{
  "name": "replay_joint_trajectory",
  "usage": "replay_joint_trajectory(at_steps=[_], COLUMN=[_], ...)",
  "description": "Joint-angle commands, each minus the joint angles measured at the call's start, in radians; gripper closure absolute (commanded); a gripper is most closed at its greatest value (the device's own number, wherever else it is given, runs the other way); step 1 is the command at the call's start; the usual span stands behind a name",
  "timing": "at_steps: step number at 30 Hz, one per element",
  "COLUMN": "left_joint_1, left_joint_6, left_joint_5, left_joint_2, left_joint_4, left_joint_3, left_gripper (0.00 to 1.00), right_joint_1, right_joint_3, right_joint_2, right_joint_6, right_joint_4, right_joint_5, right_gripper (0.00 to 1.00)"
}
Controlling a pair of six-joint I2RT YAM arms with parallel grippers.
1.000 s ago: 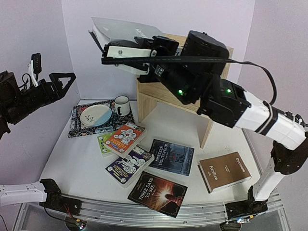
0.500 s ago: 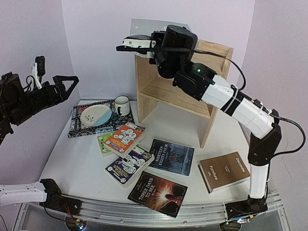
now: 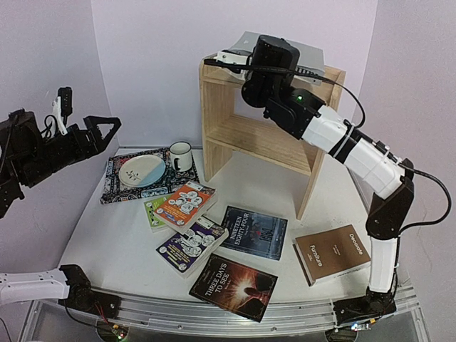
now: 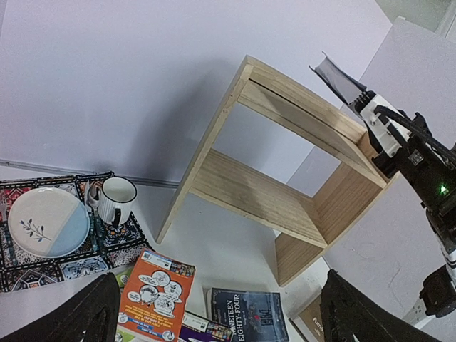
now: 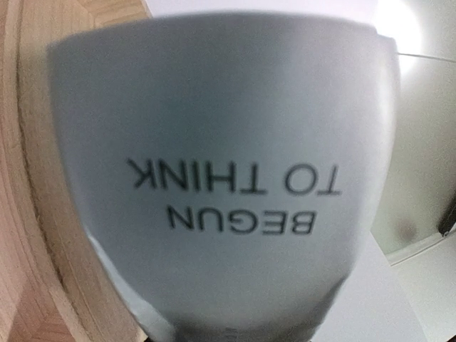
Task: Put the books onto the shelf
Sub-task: Place the book on the shelf.
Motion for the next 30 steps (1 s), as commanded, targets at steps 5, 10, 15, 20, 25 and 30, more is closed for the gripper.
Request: replay_joint_trajectory(at_steps=[5, 10, 15, 20, 25, 30], left_joint_1=[0.003, 0.003, 0.003, 0.003, 0.003, 0.003], left_joint_6=[0.005, 0.012, 0.012, 0.01, 0.01, 0.011], left_joint_5=[0.002, -0.005, -0.007, -0.012, -0.012, -0.01], left_joint_2=[-0.017, -0.025, -0.026, -0.026, -0.015, 0.0], left_joint_4=[0.009, 0.009, 0.009, 0.009, 0.009, 0.009], left_joint_3=[-0.011, -0.012, -0.018, -0.022, -0.018, -0.014], left_gripper=[0.0, 0.01, 0.01, 0.01, 0.01, 0.0], right_joint_1=[-0.052, -0.061, -0.062, -0.062, -0.06, -0.057], right_joint_3=[-0.022, -0.093, -0.105, -0.132, -0.17, -0.201], right_joint_2=[-0.005, -0.037, -0.039, -0.047, -0.072, -0.122], right_joint_6=[0.029, 0.062, 0.075, 0.082, 0.103, 0.207], right_joint_4=[0.087, 0.087, 0.087, 0.087, 0.08, -0.024], right_joint_5=[0.124, 0.122, 0.119, 0.115, 0.113, 0.09], right_gripper=[0.89, 0.7, 0.53, 0.16, 0.02, 0.02])
